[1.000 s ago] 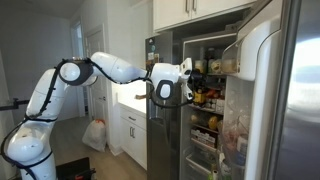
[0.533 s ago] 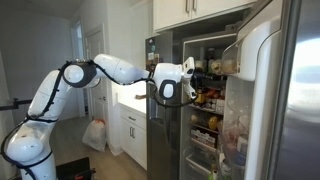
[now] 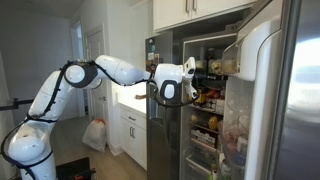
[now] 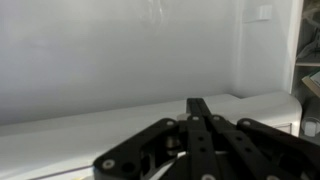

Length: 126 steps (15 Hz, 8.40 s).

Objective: Open the lid of the top compartment of the fridge's side holder.

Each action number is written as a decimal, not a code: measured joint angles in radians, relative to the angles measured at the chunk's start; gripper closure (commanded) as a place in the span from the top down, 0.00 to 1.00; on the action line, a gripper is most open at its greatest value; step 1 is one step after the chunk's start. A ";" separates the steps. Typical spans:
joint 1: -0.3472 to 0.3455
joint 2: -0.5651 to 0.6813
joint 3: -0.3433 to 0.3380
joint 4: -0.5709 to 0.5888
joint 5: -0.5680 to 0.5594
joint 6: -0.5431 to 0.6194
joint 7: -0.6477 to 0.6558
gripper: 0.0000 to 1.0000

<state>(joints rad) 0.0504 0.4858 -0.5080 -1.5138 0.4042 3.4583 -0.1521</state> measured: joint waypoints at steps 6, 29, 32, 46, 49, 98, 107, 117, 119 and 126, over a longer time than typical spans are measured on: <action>0.017 -0.006 -0.019 -0.012 -0.002 0.000 -0.001 0.00; 0.030 -0.187 0.014 -0.200 -0.090 0.000 -0.001 0.00; 0.027 -0.187 0.014 -0.200 -0.090 0.000 0.000 0.00; -0.012 -0.171 0.025 -0.152 -0.089 -0.002 0.015 0.00; -0.023 -0.158 0.027 -0.135 -0.089 -0.005 0.026 0.00; 0.031 -0.116 -0.051 -0.018 -0.018 -0.248 0.122 0.00; -0.069 -0.132 0.074 -0.014 -0.020 -0.237 0.139 0.00; -0.385 -0.146 0.518 -0.016 -0.093 -0.099 0.133 0.00; -0.461 -0.146 0.625 -0.012 -0.148 -0.047 0.134 0.00; -0.614 -0.109 0.768 0.128 -0.280 -0.004 0.160 0.00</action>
<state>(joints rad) -0.5632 0.3764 0.2604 -1.3860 0.1247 3.4540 0.0077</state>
